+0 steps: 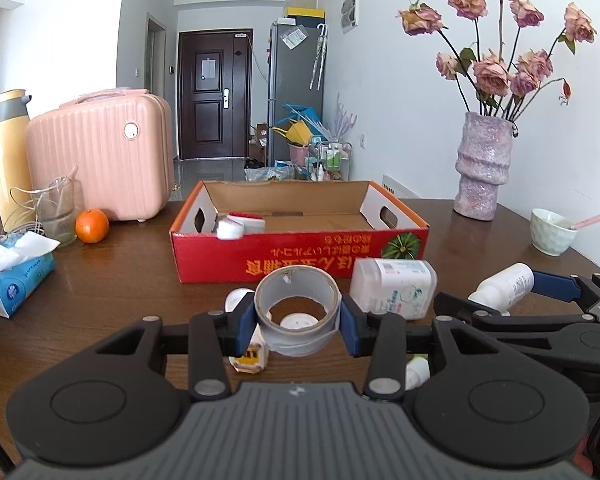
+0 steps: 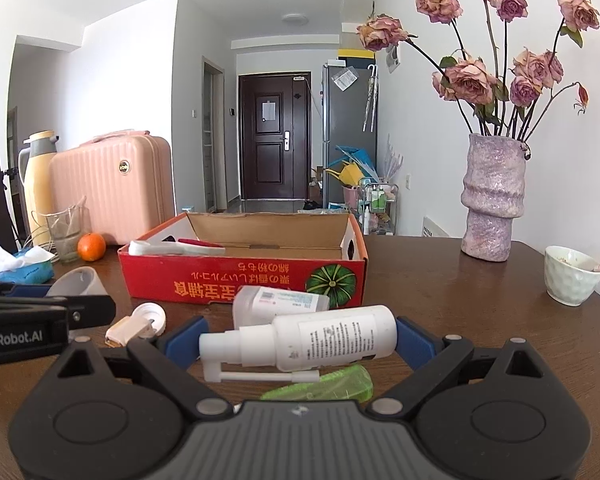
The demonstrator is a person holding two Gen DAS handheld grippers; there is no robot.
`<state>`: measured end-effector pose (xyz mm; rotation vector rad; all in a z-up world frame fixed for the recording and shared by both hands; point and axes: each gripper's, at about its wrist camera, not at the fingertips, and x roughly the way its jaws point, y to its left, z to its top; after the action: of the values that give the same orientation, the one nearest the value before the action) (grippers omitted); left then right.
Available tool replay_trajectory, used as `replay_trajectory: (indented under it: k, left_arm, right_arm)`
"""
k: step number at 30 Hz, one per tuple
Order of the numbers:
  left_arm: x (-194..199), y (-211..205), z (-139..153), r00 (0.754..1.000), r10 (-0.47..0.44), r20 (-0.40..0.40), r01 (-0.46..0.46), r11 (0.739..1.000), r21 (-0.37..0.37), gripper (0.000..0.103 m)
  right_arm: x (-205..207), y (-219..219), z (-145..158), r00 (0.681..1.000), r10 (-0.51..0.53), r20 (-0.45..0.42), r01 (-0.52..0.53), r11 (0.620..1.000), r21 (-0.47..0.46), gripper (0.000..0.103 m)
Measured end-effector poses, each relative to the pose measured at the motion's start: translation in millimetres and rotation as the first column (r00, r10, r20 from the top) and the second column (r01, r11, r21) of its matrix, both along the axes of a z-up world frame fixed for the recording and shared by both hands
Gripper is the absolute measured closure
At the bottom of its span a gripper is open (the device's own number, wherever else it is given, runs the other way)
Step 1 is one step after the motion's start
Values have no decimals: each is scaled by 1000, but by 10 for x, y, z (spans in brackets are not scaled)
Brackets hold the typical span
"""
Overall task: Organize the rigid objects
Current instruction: 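Carry the tape roll and white spray bottle over the cardboard box with both grippers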
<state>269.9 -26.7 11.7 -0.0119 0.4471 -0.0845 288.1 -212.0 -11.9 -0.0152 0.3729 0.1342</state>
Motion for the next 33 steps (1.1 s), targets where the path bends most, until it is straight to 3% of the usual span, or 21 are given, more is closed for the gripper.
replay_trajectory:
  k: [13, 33]
  left_arm:
    - [250, 87, 224, 999, 15, 43, -15, 1000, 1, 60]
    - [914, 98, 429, 994, 86, 74, -81, 994, -69, 60]
  right_arm:
    - [236, 84, 177, 1000, -3, 25, 3, 1000, -10, 5]
    - [920, 136, 370, 999, -27, 41, 26, 999, 30, 5]
